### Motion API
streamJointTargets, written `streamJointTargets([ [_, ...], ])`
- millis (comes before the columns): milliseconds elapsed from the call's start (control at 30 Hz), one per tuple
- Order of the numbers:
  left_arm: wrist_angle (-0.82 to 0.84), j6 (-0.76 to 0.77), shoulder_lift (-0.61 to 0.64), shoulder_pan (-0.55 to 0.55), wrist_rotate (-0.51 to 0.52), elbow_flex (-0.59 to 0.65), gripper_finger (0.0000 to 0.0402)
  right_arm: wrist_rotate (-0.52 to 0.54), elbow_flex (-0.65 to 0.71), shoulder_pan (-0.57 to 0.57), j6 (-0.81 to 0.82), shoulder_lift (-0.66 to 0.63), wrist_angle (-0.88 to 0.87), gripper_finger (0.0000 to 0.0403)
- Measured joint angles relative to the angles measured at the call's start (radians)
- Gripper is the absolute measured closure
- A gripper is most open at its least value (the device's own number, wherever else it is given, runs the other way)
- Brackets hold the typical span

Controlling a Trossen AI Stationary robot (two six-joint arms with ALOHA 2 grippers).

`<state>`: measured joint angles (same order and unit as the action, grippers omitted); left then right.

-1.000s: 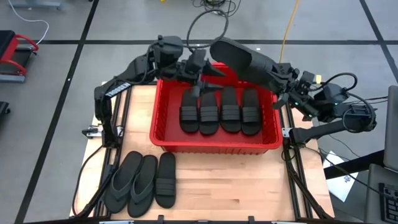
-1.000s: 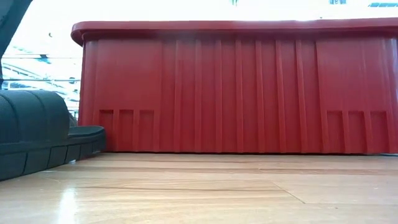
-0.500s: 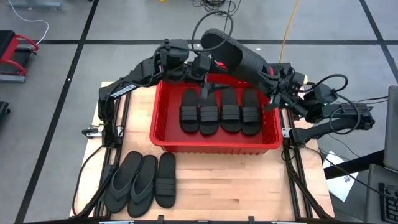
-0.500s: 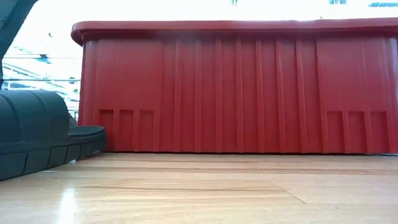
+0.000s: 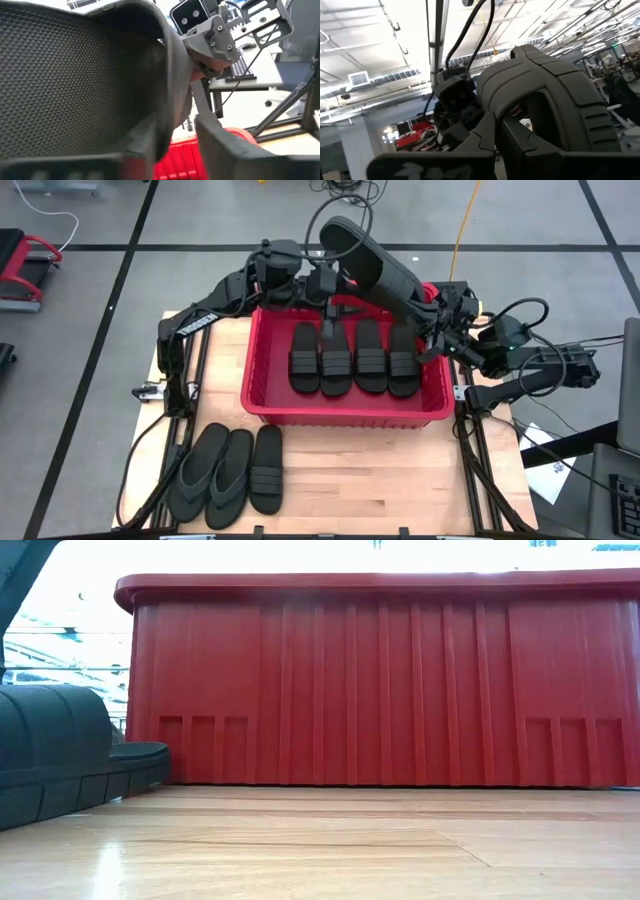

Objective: Pick and place slides into bin
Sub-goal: Put the black slipper into the red organizer bin

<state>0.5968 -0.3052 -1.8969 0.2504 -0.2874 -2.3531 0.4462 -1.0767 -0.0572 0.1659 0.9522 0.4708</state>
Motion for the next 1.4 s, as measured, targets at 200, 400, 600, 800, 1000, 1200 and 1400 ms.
streamJointTargets([
  [200,0.000,-0.031,0.000,0.028,-0.068,0.000,0.0390,-0.006,0.000,0.000,0.002,0.002,0.002,0.0402],
  [400,0.022,0.098,0.024,0.074,-0.155,0.003,0.0398,-0.078,0.000,-0.003,-0.171,-0.014,-0.063,0.0380],
  [600,0.037,0.168,0.068,0.142,-0.161,0.003,0.0400,-0.081,-0.001,-0.006,-0.321,-0.048,-0.118,0.0341],
  [800,0.110,0.247,0.063,0.193,-0.309,0.003,0.0401,0.047,-0.002,-0.038,-0.622,-0.066,-0.155,0.0302],
  [1000,0.166,0.262,0.066,0.202,-0.392,0.003,0.0401,0.343,-0.099,-0.086,-1.114,0.008,-0.291,0.0246],
  [1200,0.165,0.312,0.066,0.201,-0.462,0.002,0.0401,0.548,-0.247,-0.080,-1.452,0.159,-0.329,0.0201],
  [1400,0.167,0.320,0.049,0.212,-0.479,0.001,0.0401,0.526,-0.354,-0.079,-1.530,0.264,-0.430,0.0195],
])
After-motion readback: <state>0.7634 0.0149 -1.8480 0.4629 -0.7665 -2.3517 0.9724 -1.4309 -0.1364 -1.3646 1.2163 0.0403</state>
